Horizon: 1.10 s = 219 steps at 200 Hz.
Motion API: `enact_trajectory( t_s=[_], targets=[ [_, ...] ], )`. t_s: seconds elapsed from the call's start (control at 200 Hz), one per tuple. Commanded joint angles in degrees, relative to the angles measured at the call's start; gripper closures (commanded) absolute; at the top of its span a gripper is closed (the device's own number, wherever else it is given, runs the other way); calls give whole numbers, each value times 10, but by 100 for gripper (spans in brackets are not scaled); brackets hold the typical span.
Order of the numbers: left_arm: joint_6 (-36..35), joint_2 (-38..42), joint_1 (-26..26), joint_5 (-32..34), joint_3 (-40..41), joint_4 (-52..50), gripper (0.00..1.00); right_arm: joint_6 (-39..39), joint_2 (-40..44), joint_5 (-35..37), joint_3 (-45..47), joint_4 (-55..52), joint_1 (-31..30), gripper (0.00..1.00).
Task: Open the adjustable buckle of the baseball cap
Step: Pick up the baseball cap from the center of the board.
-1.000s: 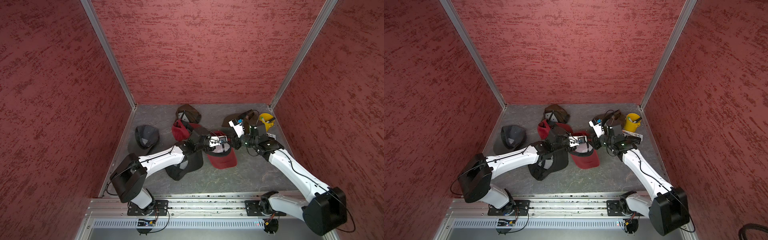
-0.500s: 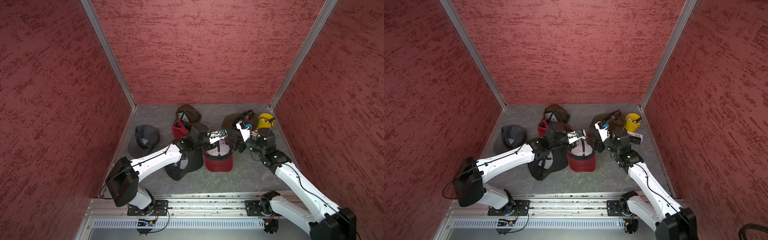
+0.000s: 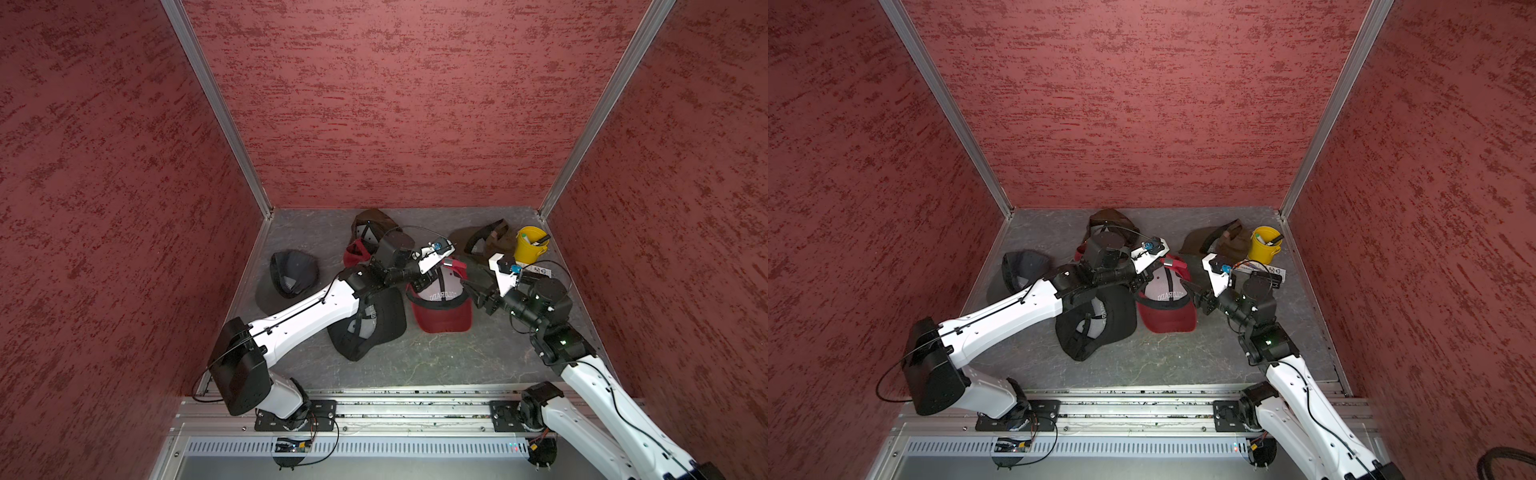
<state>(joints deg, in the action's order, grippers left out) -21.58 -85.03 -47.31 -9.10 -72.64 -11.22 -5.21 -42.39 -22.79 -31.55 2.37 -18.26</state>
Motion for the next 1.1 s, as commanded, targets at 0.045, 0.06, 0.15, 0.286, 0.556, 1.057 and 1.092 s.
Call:
enact_trajectory(
  t_s=[0.045, 0.06, 0.15, 0.286, 0.556, 1.057, 1.092],
  targets=[
    [51, 7, -3, -4, -39, -22, 100, 4, -10, 0, 6, 79, 0, 33],
    [54, 6, -4, -4, -42, -24, 100, 5, -13, 1, 6, 85, 1, 33],
    [65, 2, -7, -11, -54, -26, 100, 12, -35, -2, -1, 117, 1, 33],
    [81, -1, -10, -12, -66, -27, 100, 10, -64, -2, -16, 144, -2, 36],
    [91, -17, -20, -16, -89, -53, 100, 16, -68, 22, -15, 188, -14, 41],
    [103, -48, -30, -31, -112, -65, 100, 37, -57, 67, -7, 191, -15, 100],
    [106, -49, -29, -31, -112, -63, 99, 40, -57, 66, -7, 192, -15, 100]
  ],
)
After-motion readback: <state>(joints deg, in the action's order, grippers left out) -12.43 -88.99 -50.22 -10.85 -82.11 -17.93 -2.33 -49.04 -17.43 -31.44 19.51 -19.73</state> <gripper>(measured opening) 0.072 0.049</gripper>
